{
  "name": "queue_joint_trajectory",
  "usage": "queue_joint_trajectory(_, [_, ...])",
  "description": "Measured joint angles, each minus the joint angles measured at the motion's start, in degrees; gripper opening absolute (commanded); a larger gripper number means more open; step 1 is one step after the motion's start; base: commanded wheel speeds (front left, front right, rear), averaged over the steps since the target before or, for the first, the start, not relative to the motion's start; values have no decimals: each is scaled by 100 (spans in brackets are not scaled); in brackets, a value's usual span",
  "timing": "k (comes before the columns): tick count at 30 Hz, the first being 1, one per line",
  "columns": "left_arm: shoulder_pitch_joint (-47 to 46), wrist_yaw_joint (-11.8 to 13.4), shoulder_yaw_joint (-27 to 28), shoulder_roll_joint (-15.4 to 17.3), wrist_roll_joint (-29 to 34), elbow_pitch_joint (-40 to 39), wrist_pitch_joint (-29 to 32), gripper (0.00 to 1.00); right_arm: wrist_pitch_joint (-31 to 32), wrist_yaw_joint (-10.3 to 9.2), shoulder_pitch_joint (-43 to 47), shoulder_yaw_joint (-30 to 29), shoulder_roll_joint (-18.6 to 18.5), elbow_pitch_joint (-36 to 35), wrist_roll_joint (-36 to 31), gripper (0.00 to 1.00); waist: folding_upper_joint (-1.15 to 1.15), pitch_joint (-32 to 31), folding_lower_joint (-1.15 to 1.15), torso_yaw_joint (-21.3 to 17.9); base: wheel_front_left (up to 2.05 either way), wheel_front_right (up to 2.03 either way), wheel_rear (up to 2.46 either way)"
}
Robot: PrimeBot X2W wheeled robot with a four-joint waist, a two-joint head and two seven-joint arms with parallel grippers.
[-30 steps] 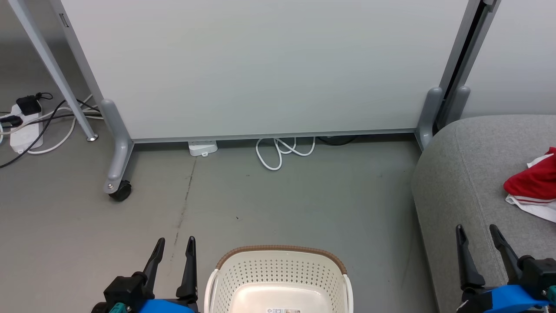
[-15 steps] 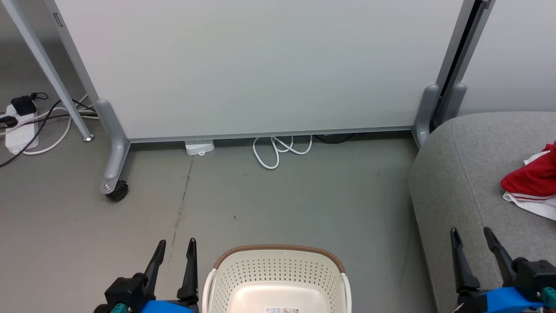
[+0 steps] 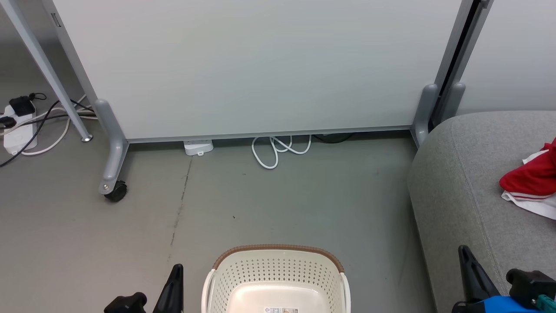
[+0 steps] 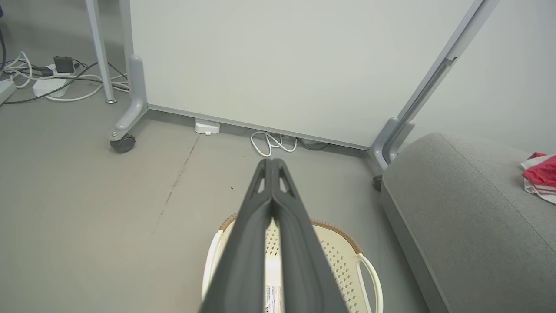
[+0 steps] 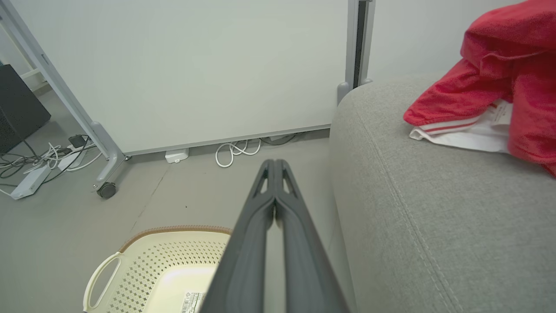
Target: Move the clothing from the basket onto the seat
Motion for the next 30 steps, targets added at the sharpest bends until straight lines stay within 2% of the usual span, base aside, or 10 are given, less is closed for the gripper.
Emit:
queue_joint_trajectory(12, [-58,0,191,3,-1189,-145,300,0,181,0,-44,23,-1,12,1337,0,0,14,0,-54,0,0,0])
queue_joint_trajectory(14, [-76,0,238,4,-1466,-183,371,0,218,0,-102,31,-1,20,1640,0,0,17,0,-68,0,0,0])
queue_joint_trajectory(15, [-120,0,318,7,-1813,-238,469,0,272,0,-148,41,-1,24,2035,0,0,22,0,-86,0,0,0])
queue_joint_trajectory(30, [-289,0,522,10,-2975,-417,777,0,476,-1,-310,63,-4,56,3363,0,0,40,0,-153,0,0,0])
